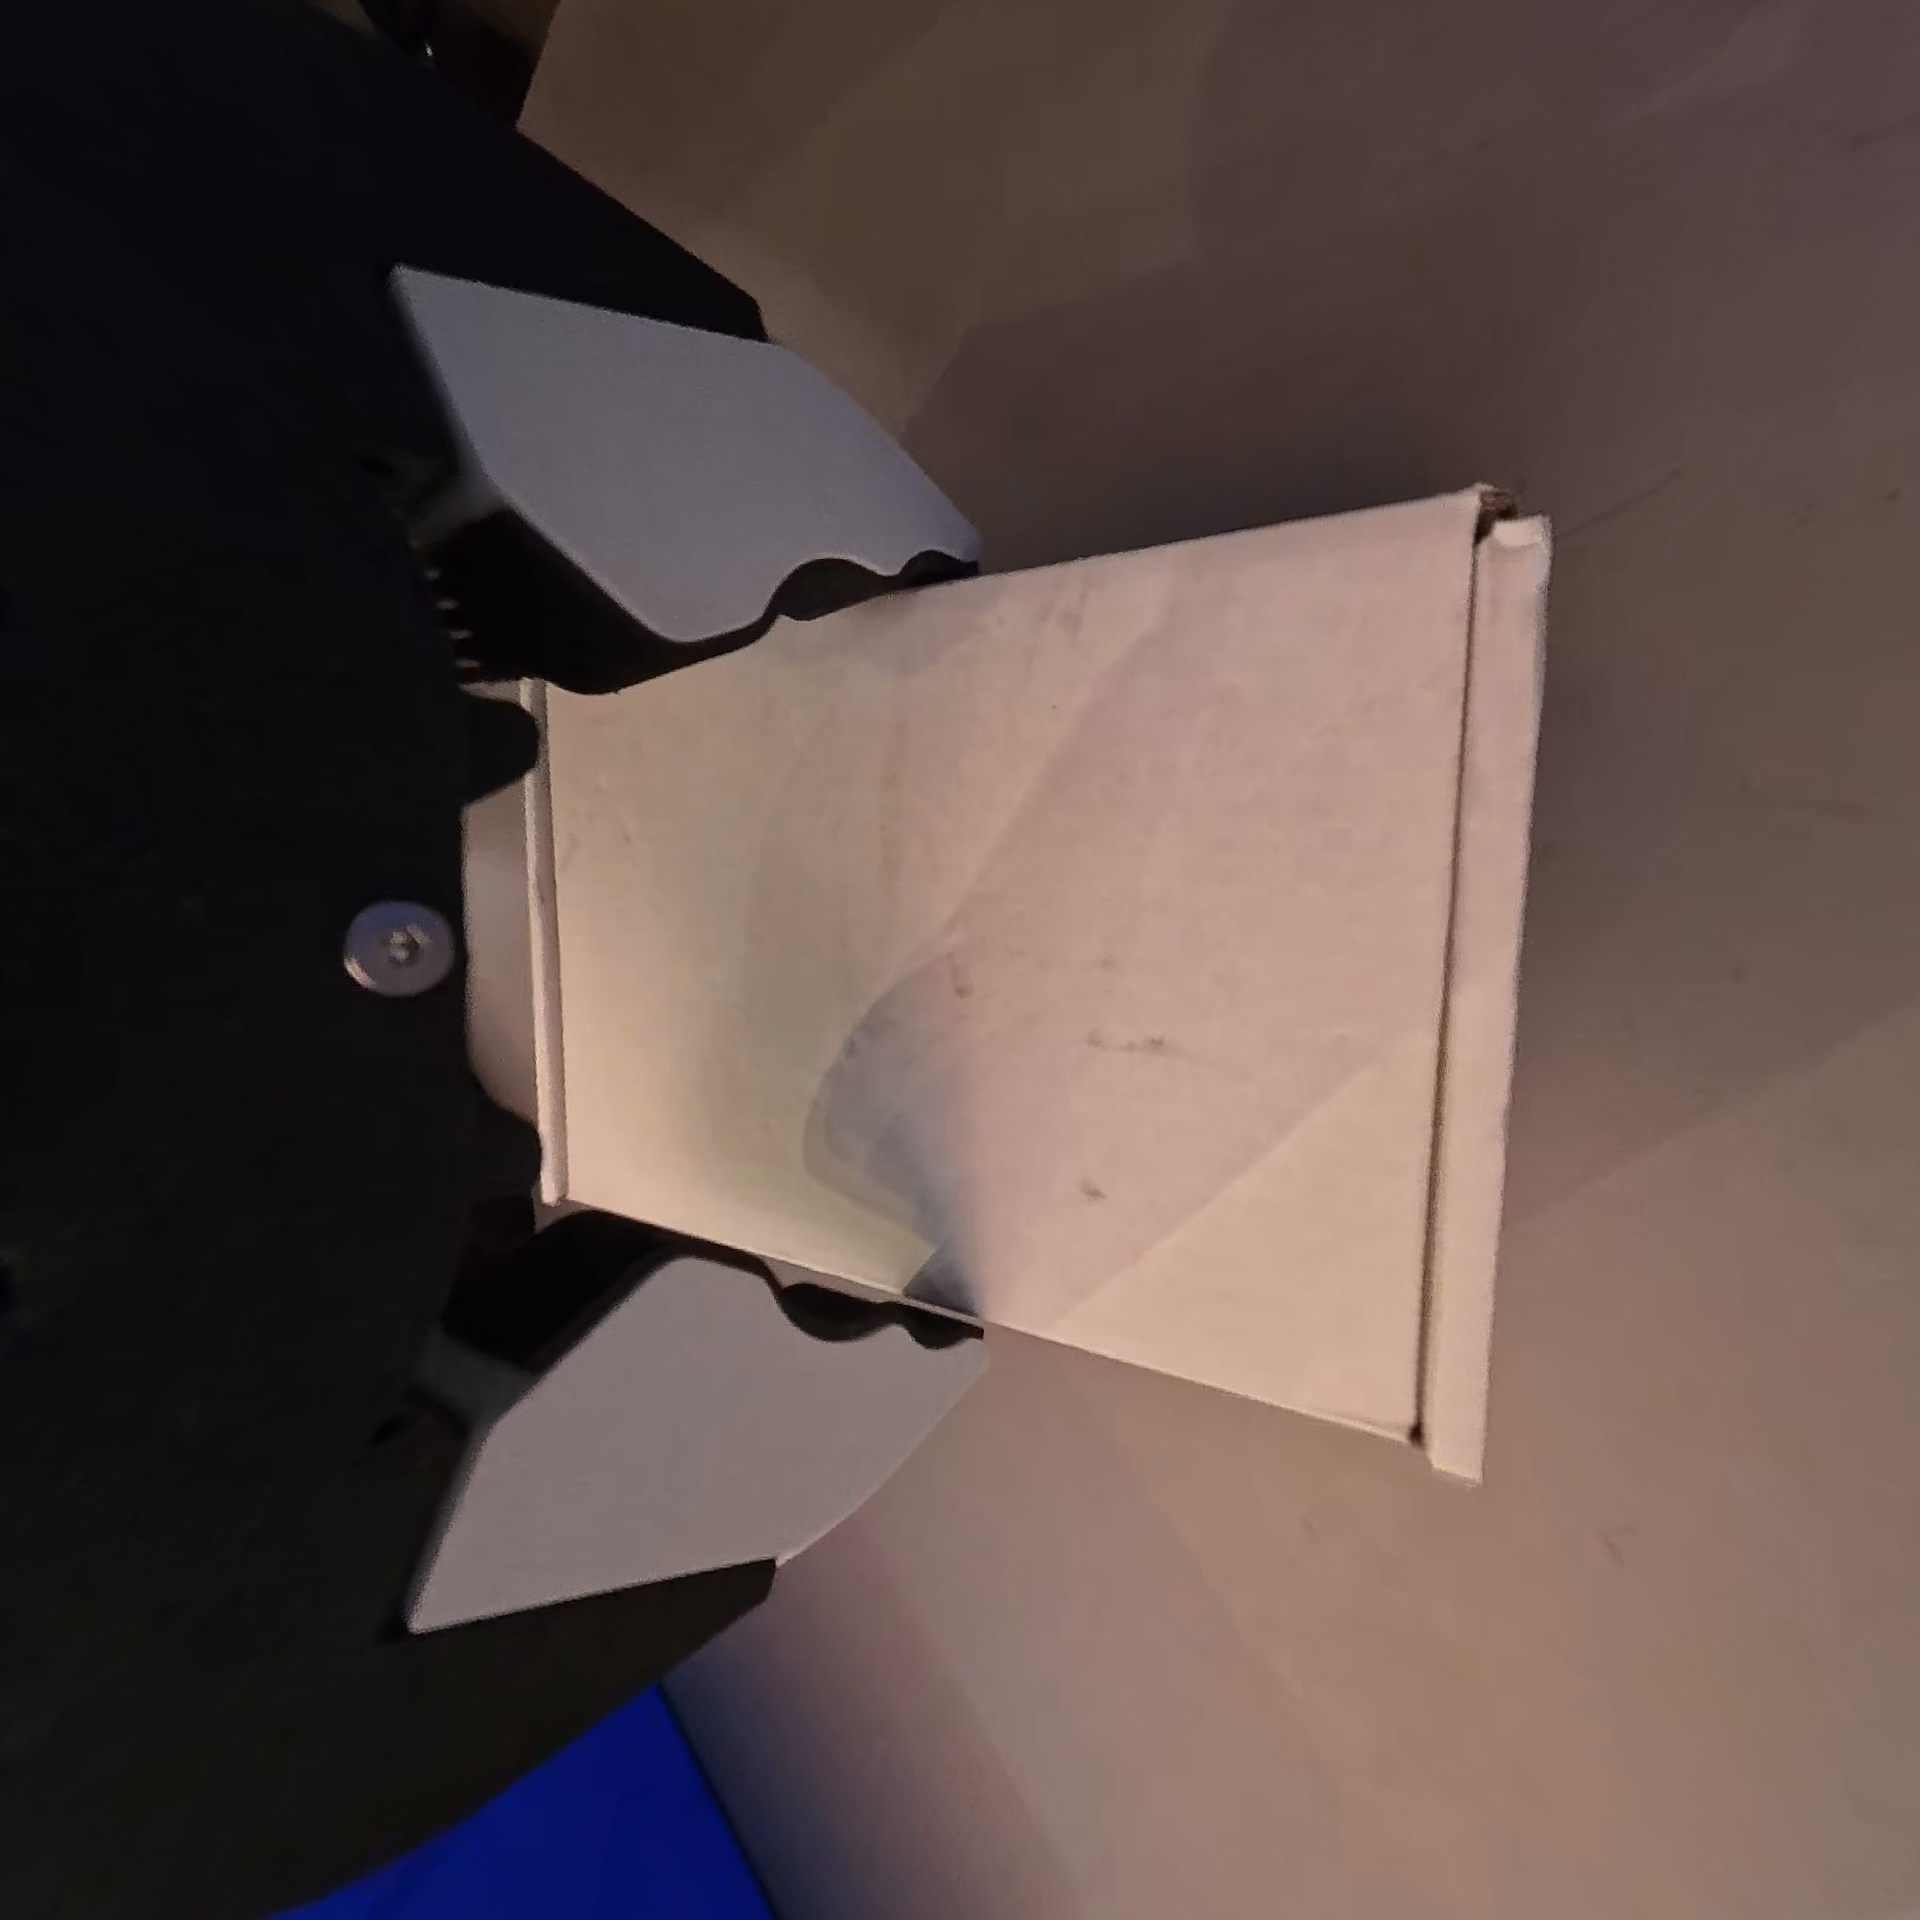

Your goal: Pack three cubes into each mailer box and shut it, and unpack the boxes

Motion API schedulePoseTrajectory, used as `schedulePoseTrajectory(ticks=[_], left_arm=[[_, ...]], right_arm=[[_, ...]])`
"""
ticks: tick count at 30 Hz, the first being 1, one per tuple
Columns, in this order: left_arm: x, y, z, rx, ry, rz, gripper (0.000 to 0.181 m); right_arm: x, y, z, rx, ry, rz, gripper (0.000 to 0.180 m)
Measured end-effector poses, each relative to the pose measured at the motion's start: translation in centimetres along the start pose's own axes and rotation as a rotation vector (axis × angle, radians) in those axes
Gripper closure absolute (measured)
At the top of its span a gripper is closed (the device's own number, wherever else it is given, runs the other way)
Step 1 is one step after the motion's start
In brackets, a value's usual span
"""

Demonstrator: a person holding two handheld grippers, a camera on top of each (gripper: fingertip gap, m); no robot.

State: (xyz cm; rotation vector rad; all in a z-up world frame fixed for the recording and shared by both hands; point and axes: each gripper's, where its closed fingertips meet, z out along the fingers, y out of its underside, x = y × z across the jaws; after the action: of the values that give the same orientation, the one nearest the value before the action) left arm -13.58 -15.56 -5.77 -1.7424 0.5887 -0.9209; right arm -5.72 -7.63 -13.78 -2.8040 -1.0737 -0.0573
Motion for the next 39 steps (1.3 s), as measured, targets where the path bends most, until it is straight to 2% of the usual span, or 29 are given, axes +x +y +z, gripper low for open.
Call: schedulePoseTrajectory(ticks=[19,25,31,36,39], left_arm=[[-0.1,0.0,0.0,0.005,0.001,-0.005,0.139],[-0.1,-0.1,0.0,0.009,0.001,-0.008,0.140],[0.0,0.1,0.1,-0.005,-0.001,-0.001,0.140],[0.0,0.3,0.4,-0.023,-0.004,0.007,0.140],[0.1,0.5,0.7,-0.039,-0.002,0.015,0.139]], right_arm=[[0.0,0.8,-0.7,-0.063,-0.021,-0.031,0.056],[1.0,1.0,-2.6,-0.035,0.011,-0.061,0.056],[4.3,1.2,-9.3,-0.011,0.062,-0.082,0.056],[11.8,3.4,-18.3,-0.014,0.129,-0.071,0.056],[16.9,5.8,-21.4,-0.024,0.118,-0.004,0.056]])
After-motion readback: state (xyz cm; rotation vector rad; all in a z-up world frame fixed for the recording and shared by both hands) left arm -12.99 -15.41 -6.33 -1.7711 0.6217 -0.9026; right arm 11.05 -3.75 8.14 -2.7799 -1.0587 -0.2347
